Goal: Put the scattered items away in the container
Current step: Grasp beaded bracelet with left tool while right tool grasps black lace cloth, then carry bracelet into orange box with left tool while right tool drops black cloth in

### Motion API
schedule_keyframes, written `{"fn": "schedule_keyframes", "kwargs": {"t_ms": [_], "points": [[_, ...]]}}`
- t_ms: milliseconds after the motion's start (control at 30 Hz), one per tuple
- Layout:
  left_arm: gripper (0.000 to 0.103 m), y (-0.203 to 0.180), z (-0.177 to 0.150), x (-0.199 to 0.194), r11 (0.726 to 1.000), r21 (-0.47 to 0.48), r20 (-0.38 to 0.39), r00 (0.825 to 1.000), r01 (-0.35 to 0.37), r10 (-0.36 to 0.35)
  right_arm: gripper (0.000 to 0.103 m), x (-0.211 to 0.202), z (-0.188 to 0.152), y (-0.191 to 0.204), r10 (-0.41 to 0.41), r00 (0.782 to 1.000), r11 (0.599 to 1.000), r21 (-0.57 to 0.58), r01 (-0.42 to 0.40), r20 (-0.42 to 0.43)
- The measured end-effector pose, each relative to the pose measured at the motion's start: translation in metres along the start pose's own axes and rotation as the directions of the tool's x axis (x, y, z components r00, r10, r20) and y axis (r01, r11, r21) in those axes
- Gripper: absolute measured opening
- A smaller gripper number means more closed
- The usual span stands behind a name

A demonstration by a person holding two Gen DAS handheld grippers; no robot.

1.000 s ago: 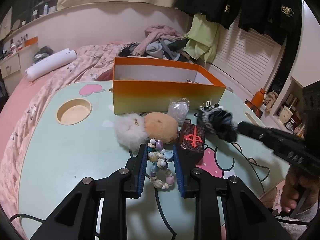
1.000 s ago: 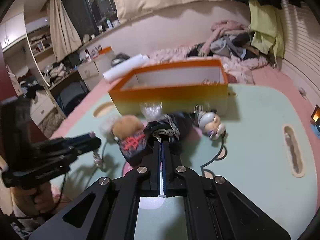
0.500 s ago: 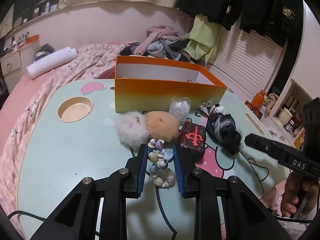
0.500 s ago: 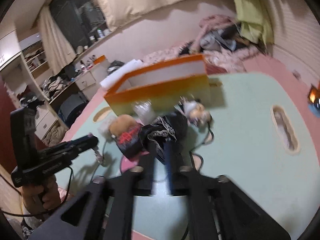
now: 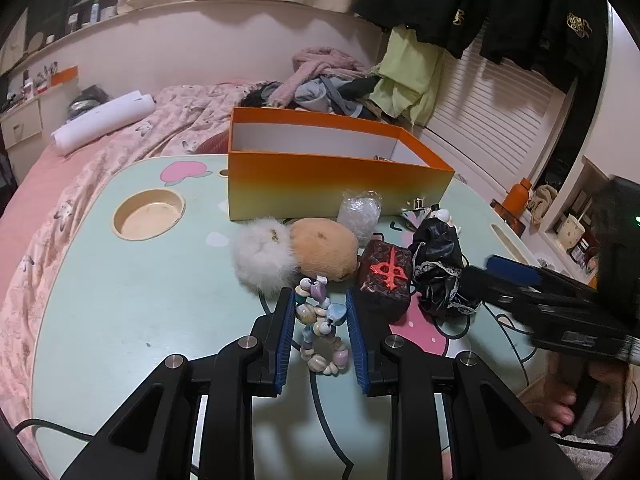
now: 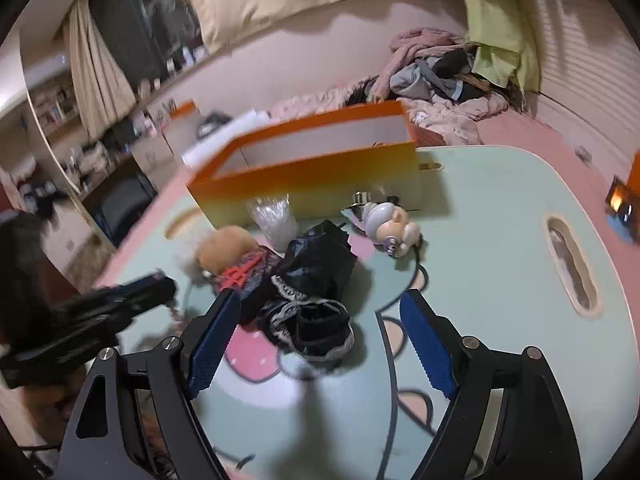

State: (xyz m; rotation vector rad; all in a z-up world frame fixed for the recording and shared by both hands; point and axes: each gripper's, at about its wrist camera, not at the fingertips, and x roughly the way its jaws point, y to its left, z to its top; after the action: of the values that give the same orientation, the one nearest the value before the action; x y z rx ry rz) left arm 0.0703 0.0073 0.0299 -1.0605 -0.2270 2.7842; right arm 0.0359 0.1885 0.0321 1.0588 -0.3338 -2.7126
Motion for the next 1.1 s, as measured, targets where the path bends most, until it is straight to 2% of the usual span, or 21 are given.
{"fn": "schedule_keyframes", "kwargs": {"t_ms": [67, 133, 167, 200, 233, 300, 400, 533, 600, 800, 1000, 1067, 1100], "points": [[0.024, 0.000, 0.000, 0.000, 1.000, -0.001, 0.001, 1.000, 0.000, 0.000, 0.082, 0.015, 0.004, 0.003, -0.018, 1.000, 1.000, -0.011, 0.017, -0.025], [0.024, 0.000, 0.000, 0.000, 1.000, 0.000, 0.001, 1.000, -0.002, 0.002, 0.081, 0.025, 0.005, 0.003, 0.002, 0.999, 1.000, -0.008, -0.002, -0.043], [0.024, 0.000, 0.000, 0.000, 1.000, -0.002, 0.001, 1.000, -0.003, 0.003, 0.073, 0.031, 0.005, 0.003, 0.019, 0.998, 1.000, -0.003, -0.019, -0.058], [0.024, 0.001, 0.000, 0.000, 1.000, -0.003, 0.002, 1.000, -0.002, 0.002, 0.049, 0.035, 0.003, 0.001, 0.035, 0.996, 0.999, 0.004, -0.034, -0.077], [0.024, 0.001, 0.001, 0.000, 1.000, -0.005, 0.002, 1.000, 0.000, 0.000, 0.042, 0.036, 0.002, 0.000, 0.037, 0.996, 0.999, 0.004, -0.036, -0.080], [0.024, 0.001, 0.001, -0.001, 1.000, -0.008, 0.001, 1.000, 0.002, -0.002, 0.036, 0.034, 0.001, -0.002, 0.046, 0.996, 0.999, 0.002, -0.046, -0.079], [0.024, 0.002, 0.002, -0.001, 1.000, -0.011, 0.002, 1.000, 0.001, -0.001, 0.034, 0.024, 0.000, -0.007, 0.070, 0.997, 0.997, 0.021, -0.069, -0.041], [0.023, 0.001, 0.009, -0.003, 1.000, -0.019, 0.009, 1.000, 0.016, -0.016, 0.034, 0.010, 0.006, -0.002, 0.059, 0.998, 0.998, -0.012, -0.059, 0.007], [0.018, 0.001, 0.014, -0.004, 1.000, -0.017, 0.017, 1.000, 0.021, -0.021, 0.034, 0.007, 0.011, 0.002, 0.062, 0.998, 0.998, -0.026, -0.062, 0.017], [0.018, -0.003, 0.034, -0.006, 1.000, 0.005, 0.045, 0.999, 0.025, -0.025, 0.034, 0.007, 0.023, 0.007, 0.073, 0.997, 0.997, -0.041, -0.072, 0.028], [0.017, -0.003, 0.037, -0.004, 0.999, 0.006, 0.029, 0.999, 0.041, -0.041, 0.034, 0.007, 0.029, 0.002, 0.075, 0.997, 0.997, -0.016, -0.074, 0.035], [0.025, -0.003, 0.032, 0.000, 0.999, 0.015, -0.006, 0.999, 0.045, -0.045, 0.034, 0.006, 0.027, -0.001, 0.074, 0.997, 0.997, -0.003, -0.074, 0.036], [0.034, -0.003, 0.030, 0.001, 0.999, 0.016, -0.014, 0.999, 0.043, -0.042, 0.034, 0.006, 0.027, -0.002, 0.072, 0.997, 0.997, -0.001, -0.072, 0.035]]}}
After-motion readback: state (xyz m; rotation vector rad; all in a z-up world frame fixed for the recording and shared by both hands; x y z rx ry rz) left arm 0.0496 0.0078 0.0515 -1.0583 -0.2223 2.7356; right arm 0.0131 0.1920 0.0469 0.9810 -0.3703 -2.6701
